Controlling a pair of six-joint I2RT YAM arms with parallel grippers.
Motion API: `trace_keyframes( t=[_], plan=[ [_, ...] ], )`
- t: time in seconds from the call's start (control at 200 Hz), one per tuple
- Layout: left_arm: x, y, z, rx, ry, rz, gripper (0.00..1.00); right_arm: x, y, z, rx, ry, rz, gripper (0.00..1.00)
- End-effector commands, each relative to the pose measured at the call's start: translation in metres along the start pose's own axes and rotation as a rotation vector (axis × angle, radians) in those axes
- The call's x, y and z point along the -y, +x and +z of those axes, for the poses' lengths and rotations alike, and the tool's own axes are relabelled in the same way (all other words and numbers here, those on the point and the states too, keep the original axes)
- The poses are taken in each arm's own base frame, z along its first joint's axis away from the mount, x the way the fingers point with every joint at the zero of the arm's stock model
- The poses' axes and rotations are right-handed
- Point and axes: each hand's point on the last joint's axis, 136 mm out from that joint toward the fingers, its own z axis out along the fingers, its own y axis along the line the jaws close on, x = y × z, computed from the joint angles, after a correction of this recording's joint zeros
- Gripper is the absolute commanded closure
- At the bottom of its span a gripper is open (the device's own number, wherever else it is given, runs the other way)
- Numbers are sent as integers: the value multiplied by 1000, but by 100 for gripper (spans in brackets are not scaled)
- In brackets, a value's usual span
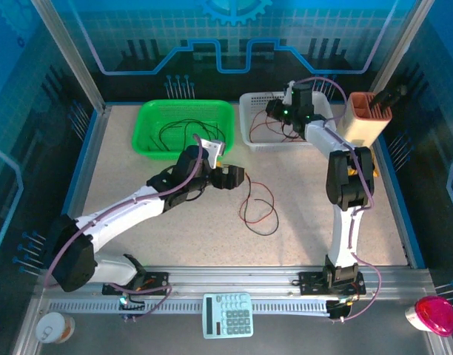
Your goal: Untangle the cables
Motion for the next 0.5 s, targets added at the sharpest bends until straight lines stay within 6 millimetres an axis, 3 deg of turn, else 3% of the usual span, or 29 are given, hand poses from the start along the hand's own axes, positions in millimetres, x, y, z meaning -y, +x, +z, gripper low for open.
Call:
trace_keyframes(
  t=[0.0, 0.04, 0.08, 0.2, 0.355, 0.495],
  plan=[
    [-2, -8, 1, -5, -22, -6, 4, 10, 14, -4, -43, 61, 26, 83],
    [-3, -7, 1, -10, -31, -6, 3, 14, 14, -8, -53, 84, 29, 62],
    [-6, -7, 2, -16, -45, -6, 3, 16, 12, -14, -57, 99, 29, 48],
    [-14, -3, 6, -45, -91, -11, 3, 7, -7, -38, -34, 112, -2, 24],
    [-27, 10, 15, -107, -159, -19, 3, -24, -40, -77, 20, 66, -46, 17],
    [-37, 27, 26, -182, -204, -16, 4, -53, -51, -108, 51, -4, -54, 17]
  ],
)
